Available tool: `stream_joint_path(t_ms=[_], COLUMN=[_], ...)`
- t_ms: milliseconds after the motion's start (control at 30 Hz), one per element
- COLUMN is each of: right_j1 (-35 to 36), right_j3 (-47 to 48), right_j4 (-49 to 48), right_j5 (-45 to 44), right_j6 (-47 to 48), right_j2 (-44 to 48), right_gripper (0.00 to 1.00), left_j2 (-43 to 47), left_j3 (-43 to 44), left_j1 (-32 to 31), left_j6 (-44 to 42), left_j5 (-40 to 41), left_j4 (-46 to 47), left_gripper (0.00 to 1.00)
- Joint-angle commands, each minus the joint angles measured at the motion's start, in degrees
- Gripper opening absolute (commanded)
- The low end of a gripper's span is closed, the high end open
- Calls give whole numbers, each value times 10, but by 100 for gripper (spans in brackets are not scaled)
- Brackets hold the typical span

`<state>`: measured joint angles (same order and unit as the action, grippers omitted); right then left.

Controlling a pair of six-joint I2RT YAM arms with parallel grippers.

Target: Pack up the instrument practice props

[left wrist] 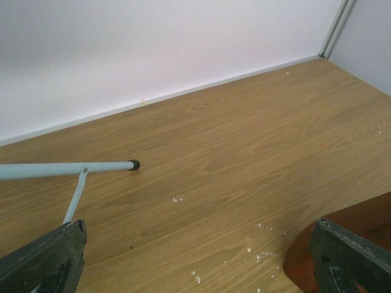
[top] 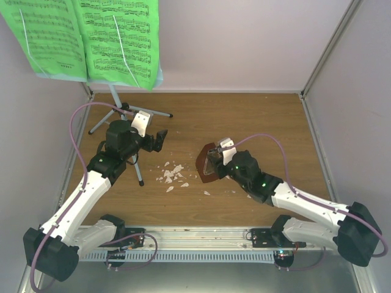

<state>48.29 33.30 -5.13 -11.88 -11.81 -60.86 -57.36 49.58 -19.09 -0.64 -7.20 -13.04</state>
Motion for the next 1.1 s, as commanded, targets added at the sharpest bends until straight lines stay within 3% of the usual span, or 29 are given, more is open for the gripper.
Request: stream_joint_path(t_ms=[0,667,833,1067], right_j1=[-3,-3,-3,-3], right_j3=[-24,-41,-40,-35], right_j4=[-9,-32,-23,55], right_j5=[5,-5,-12,-22], right_j6=[-3,0,3,25], right_j2=[-6,-35,-22,76], right_gripper=[46,56,69,98], left_j2=[7,8,9,3], left_j3=[-4,-4,-5,-3], left_j1=[-3,-3,-3,-5], left_j6=[-5,-5,-5,-12], left_j5=[0,-1,0,-30], left_j4=[29,29,29,25], left_gripper=[99,99,99,99])
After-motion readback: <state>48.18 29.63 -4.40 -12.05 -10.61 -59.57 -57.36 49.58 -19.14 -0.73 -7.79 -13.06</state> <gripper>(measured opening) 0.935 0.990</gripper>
